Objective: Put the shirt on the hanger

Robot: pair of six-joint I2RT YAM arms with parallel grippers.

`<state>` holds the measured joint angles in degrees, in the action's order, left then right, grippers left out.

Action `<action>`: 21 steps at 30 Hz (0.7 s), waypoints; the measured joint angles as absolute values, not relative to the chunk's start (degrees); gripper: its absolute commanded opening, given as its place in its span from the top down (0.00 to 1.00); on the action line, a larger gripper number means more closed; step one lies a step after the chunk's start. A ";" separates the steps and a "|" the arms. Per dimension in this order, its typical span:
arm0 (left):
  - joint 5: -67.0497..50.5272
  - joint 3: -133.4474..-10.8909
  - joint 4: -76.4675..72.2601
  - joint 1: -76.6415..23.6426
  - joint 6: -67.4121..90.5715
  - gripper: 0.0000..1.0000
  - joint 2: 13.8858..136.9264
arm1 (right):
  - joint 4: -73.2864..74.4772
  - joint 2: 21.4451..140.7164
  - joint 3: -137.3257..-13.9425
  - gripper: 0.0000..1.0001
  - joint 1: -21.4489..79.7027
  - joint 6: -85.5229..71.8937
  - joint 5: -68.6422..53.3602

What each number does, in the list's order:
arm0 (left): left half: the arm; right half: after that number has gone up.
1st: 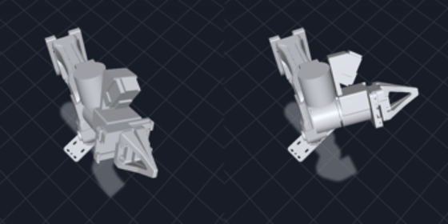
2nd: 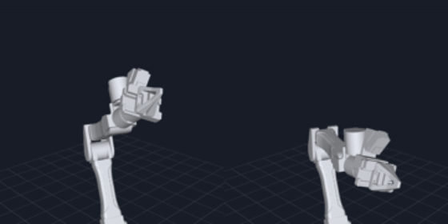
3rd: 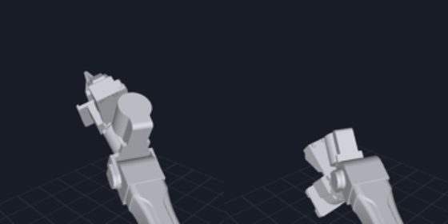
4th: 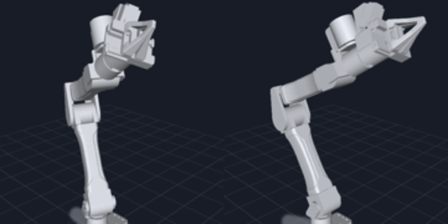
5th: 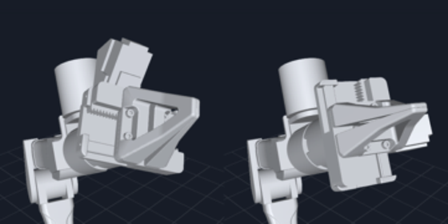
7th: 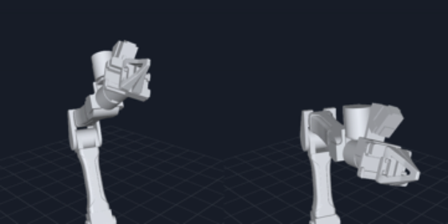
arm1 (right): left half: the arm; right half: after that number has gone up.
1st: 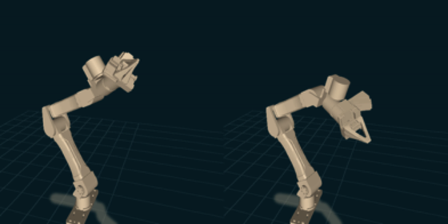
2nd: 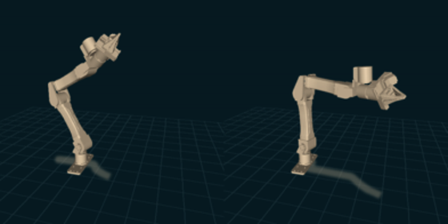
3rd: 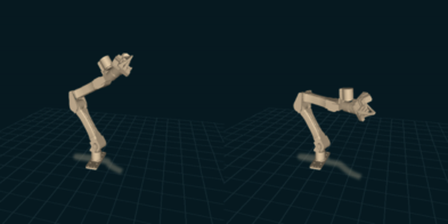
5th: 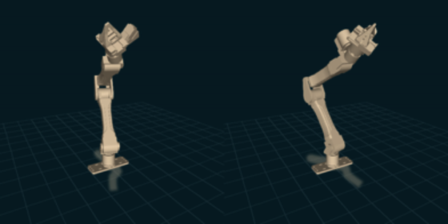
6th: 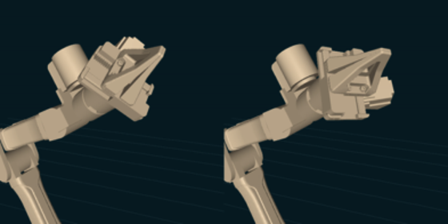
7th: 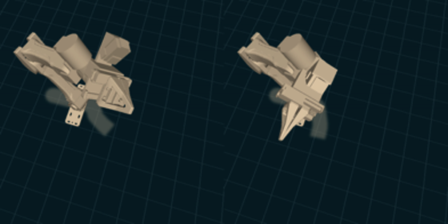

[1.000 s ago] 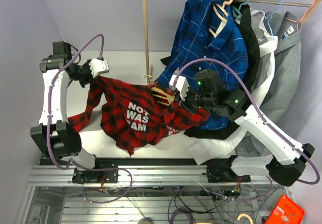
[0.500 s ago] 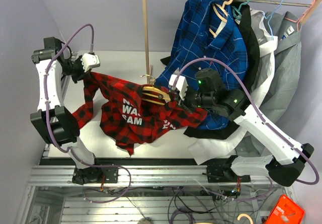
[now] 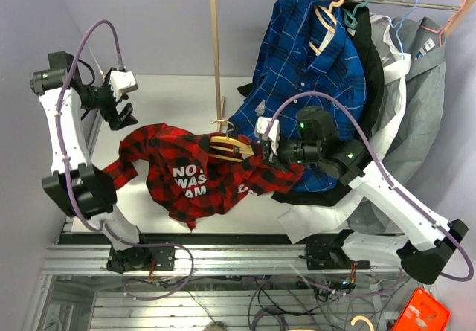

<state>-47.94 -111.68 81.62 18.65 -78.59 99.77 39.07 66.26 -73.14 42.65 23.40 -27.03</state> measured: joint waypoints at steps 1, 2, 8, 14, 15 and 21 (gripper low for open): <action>-48.93 -110.72 82.19 18.65 -79.00 0.03 97.51 | 38.48 65.84 -71.92 1.00 42.33 23.51 -27.75; -49.89 -110.17 82.78 18.65 -79.15 0.03 95.61 | 38.04 65.54 -70.98 1.00 41.93 23.62 -28.34; -56.73 -111.42 84.68 17.23 -76.01 0.03 87.09 | 35.75 65.30 -68.55 1.00 39.00 23.90 -30.48; -57.41 -110.78 83.02 8.16 -69.87 0.03 84.90 | 33.19 65.71 -68.55 1.00 36.91 21.69 -30.04; -57.41 -109.65 81.93 6.81 -68.27 0.03 84.53 | 32.93 65.78 -68.45 1.00 36.67 21.37 -30.26; -56.42 -105.06 78.35 0.75 -65.30 0.03 85.54 | 32.67 65.82 -67.70 1.00 36.42 20.80 -32.21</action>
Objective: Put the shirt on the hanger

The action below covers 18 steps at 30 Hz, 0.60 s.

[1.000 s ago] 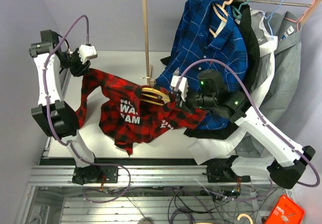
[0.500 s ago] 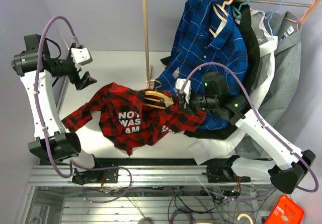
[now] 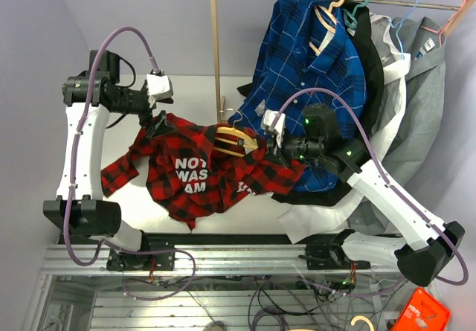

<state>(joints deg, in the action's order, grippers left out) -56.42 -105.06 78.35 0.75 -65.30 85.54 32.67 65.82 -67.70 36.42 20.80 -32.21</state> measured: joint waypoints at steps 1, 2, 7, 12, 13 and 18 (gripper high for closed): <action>-56.23 -105.12 78.11 0.34 -65.32 0.03 86.06 | 32.77 65.82 -67.70 1.00 36.42 20.82 -32.71; -55.77 -105.71 78.30 -0.40 -65.52 0.03 87.05 | 32.93 65.82 -67.70 1.00 36.42 20.88 -33.21; -55.07 -112.81 81.95 -2.74 -67.13 0.03 93.54 | 33.95 65.71 -67.66 1.00 36.32 22.17 -34.15; -51.24 -112.97 84.14 -5.89 -67.70 0.03 94.76 | 34.46 63.94 -65.08 1.00 36.23 25.32 -33.52; -50.04 -112.95 84.42 -6.70 -67.77 0.01 94.61 | 35.00 63.75 -64.99 1.00 36.21 26.15 -33.17; -44.01 -112.99 85.36 -8.38 -67.59 0.02 94.11 | 37.89 64.31 -65.56 1.00 36.23 29.80 -30.52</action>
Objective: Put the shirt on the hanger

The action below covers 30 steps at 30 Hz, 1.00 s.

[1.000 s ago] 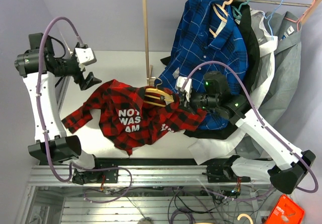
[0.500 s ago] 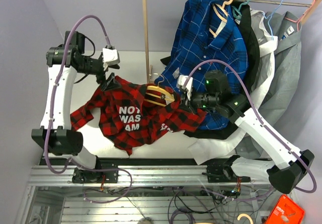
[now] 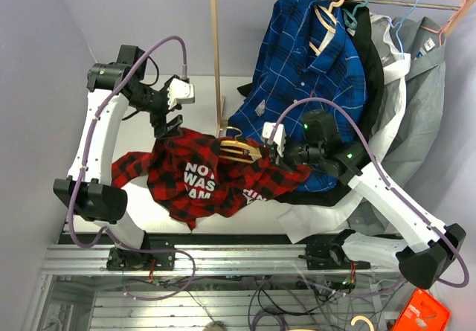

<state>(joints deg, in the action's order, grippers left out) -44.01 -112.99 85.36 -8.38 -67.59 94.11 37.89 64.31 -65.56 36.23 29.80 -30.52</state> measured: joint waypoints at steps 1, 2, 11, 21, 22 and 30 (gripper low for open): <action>-42.35 -112.75 85.21 -8.40 -67.66 0.03 93.93 | 38.52 64.47 -65.58 1.00 36.23 30.50 -30.00; -41.10 -112.12 85.03 -8.40 -67.79 0.06 93.62 | 39.18 64.58 -65.58 1.00 36.25 30.96 -29.65; -30.35 -101.89 85.56 -3.09 -71.92 0.08 96.97 | 44.45 63.81 -66.00 1.00 36.45 33.76 -26.44; -29.89 -96.75 85.30 -1.43 -73.93 0.04 98.56 | 45.71 63.46 -66.87 1.00 36.45 34.46 -26.55; -29.91 -95.88 85.34 -1.61 -73.91 0.03 98.56 | 45.71 63.46 -66.87 1.00 36.45 34.48 -26.50; -30.22 -89.58 85.36 -3.88 -73.45 0.03 97.10 | 45.71 63.48 -66.87 1.00 36.45 34.28 -25.85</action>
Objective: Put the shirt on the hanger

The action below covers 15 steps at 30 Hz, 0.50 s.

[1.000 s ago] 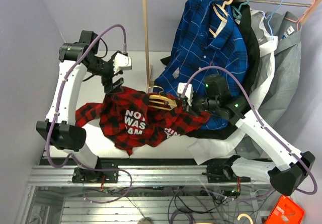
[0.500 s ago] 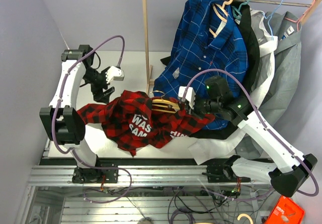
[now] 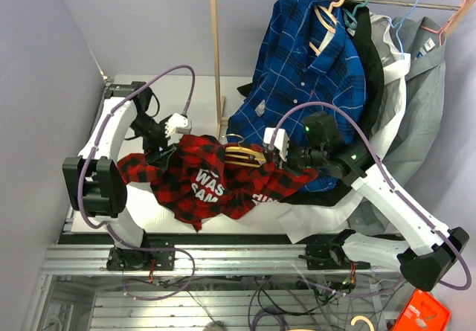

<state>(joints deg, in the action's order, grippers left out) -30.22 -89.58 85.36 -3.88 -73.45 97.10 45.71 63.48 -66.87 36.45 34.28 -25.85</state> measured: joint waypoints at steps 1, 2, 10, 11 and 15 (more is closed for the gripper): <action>-30.41 -89.52 85.36 -3.92 -73.43 0.01 96.64 | 45.71 63.51 -66.87 1.00 36.45 34.20 -25.85; -30.94 -89.49 85.38 -3.92 -73.38 0.01 96.14 | 45.71 63.53 -66.87 1.00 36.45 34.11 -25.85; -36.47 -83.02 77.43 -3.97 -67.29 0.00 94.48 | 45.71 63.57 -67.26 1.00 36.45 33.43 -25.39; -36.60 -81.38 75.64 -3.97 -66.13 0.03 93.93 | 45.74 63.57 -67.40 1.00 36.45 33.41 -25.34; -36.58 -76.20 66.04 -3.97 -59.37 0.34 90.70 | 45.69 63.37 -67.53 1.00 36.45 33.26 -25.21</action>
